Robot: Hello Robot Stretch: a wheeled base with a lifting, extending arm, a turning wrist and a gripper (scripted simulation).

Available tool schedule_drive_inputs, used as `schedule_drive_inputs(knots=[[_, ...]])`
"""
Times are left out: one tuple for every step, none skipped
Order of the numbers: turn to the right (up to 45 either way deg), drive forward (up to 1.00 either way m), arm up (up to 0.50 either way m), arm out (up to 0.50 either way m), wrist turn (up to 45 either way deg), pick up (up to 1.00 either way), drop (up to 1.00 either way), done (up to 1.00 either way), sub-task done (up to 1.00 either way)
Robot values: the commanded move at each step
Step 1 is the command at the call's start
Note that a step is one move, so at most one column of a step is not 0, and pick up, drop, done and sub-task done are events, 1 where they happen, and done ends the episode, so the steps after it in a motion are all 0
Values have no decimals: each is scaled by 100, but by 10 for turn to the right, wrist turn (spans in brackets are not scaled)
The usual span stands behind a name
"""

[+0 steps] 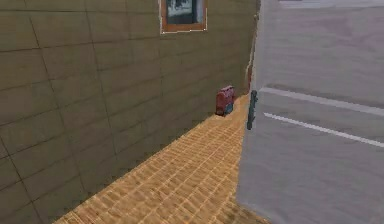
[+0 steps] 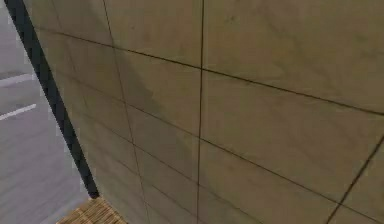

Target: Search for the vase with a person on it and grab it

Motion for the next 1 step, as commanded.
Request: schedule_drive_inputs(knots=[[0, 100, 0, 0, 0, 0, 0, 0, 0]])
